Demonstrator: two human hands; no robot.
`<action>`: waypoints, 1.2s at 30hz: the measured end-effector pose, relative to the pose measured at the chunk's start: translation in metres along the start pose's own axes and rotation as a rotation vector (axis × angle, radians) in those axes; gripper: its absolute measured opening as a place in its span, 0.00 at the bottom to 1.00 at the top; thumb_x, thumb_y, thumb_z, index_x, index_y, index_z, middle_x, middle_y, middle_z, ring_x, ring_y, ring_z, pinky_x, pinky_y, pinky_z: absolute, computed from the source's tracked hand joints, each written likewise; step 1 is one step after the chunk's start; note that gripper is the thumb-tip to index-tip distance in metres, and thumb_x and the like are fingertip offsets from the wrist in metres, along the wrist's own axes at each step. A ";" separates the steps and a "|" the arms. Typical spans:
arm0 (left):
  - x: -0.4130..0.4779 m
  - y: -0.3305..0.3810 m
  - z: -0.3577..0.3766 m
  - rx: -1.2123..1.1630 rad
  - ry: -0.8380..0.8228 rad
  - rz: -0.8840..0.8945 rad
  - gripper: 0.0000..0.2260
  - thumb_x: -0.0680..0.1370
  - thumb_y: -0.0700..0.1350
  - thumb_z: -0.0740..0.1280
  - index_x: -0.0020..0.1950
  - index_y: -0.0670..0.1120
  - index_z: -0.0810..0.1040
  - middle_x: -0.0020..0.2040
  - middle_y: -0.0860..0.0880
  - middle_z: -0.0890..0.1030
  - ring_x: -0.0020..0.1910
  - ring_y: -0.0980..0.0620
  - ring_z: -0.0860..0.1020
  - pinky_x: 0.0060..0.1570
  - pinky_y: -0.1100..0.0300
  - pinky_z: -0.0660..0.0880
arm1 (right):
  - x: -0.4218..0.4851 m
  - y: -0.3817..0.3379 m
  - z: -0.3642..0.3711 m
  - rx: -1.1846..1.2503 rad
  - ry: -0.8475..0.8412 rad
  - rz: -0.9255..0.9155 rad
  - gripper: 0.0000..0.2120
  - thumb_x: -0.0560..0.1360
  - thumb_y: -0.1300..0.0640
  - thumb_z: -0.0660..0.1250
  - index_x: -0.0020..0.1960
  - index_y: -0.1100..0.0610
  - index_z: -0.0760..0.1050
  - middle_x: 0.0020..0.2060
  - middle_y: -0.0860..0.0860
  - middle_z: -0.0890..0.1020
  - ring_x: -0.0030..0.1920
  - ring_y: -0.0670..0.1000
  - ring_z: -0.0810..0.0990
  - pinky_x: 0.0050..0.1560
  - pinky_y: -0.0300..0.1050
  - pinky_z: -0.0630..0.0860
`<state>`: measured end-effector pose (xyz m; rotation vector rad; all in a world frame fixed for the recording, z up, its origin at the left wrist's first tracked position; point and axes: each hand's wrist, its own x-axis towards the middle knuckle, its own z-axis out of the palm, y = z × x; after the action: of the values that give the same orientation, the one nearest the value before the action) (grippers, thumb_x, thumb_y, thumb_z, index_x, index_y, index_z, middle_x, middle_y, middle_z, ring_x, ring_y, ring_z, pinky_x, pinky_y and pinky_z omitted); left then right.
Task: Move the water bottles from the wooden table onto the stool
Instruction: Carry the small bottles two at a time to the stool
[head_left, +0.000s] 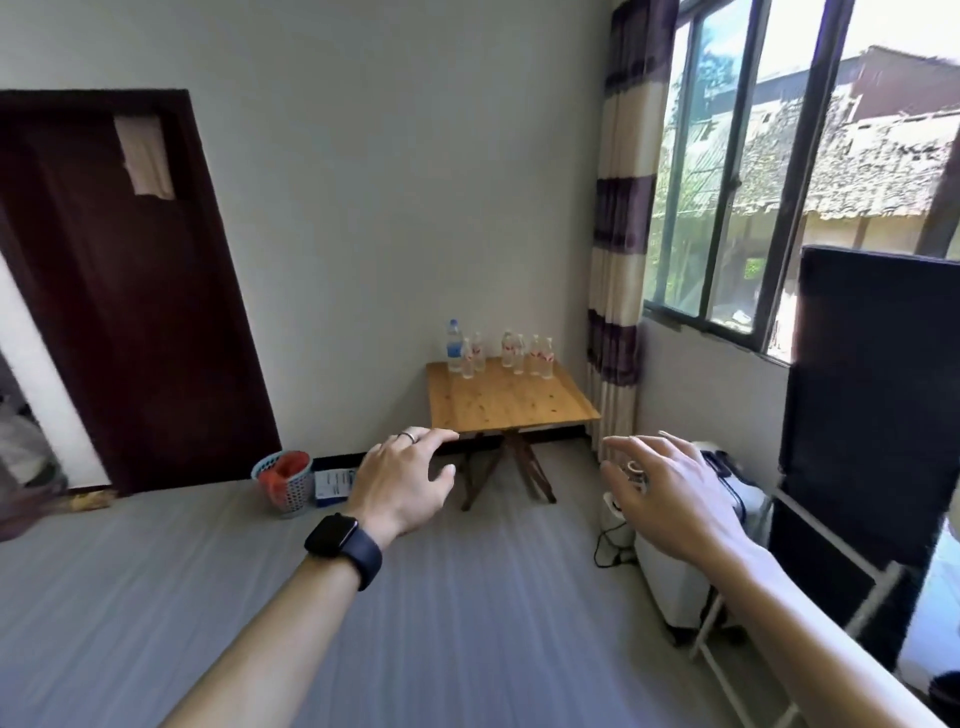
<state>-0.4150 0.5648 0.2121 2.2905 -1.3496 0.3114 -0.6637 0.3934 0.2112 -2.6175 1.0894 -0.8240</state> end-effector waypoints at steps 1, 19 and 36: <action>0.016 -0.004 0.008 0.003 -0.001 -0.012 0.19 0.78 0.52 0.66 0.69 0.57 0.75 0.67 0.53 0.77 0.64 0.49 0.76 0.66 0.54 0.70 | 0.018 0.005 0.008 0.000 -0.007 -0.011 0.18 0.79 0.41 0.61 0.68 0.39 0.73 0.68 0.42 0.76 0.74 0.53 0.63 0.71 0.49 0.64; 0.374 -0.084 0.155 -0.063 -0.051 -0.037 0.16 0.81 0.54 0.62 0.68 0.57 0.74 0.63 0.51 0.79 0.61 0.49 0.76 0.56 0.57 0.72 | 0.375 0.075 0.168 -0.002 -0.040 -0.035 0.20 0.79 0.37 0.57 0.68 0.38 0.73 0.68 0.41 0.75 0.73 0.51 0.64 0.70 0.51 0.67; 0.693 -0.127 0.340 -0.145 -0.115 -0.128 0.15 0.81 0.52 0.64 0.68 0.56 0.75 0.66 0.52 0.77 0.67 0.51 0.73 0.60 0.60 0.70 | 0.702 0.211 0.331 0.209 -0.102 -0.007 0.19 0.79 0.38 0.61 0.68 0.40 0.73 0.67 0.43 0.76 0.71 0.51 0.68 0.68 0.48 0.67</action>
<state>0.0247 -0.0816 0.1694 2.2890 -1.2292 0.0398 -0.2003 -0.2613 0.1540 -2.4608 0.9153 -0.7518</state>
